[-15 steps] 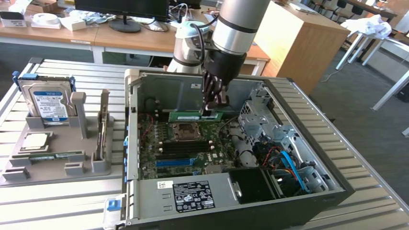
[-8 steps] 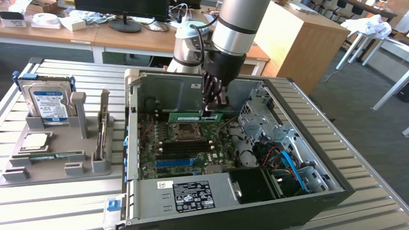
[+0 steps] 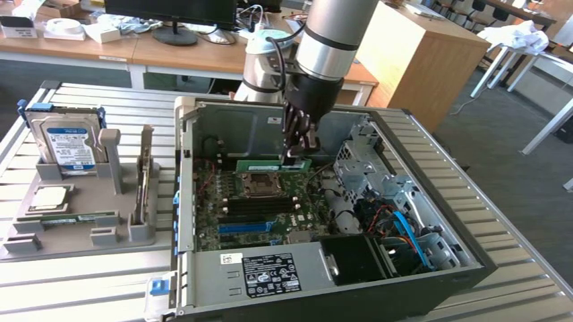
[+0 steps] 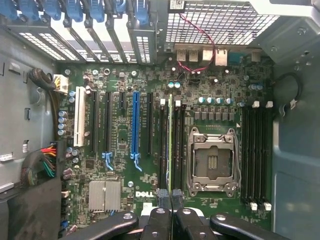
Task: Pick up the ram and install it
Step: 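Insert the ram into the slot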
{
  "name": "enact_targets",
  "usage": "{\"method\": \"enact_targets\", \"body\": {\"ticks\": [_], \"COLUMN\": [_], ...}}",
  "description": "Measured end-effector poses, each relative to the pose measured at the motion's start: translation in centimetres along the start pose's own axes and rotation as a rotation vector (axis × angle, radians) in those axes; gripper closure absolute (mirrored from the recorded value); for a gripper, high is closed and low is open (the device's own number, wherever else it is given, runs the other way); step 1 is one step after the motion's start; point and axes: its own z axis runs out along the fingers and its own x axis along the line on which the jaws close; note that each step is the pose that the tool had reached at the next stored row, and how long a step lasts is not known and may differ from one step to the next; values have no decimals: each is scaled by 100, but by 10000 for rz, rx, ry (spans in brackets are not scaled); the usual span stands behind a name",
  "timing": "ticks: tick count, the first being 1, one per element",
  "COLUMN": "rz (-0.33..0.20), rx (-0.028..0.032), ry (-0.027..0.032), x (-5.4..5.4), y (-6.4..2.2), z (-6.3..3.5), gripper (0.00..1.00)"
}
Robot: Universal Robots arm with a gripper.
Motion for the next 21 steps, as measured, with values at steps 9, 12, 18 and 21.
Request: {"method": "enact_targets", "body": {"ticks": [9,12,18,21], "rz": [0,0,1,1], "rx": [0,0,0,0], "ry": [17,17,17,17], "x": [1,1,2,2], "y": [-2,-3,-5,-6], "z": [47,70,112,134], "gripper": [89,89,89,89]}}
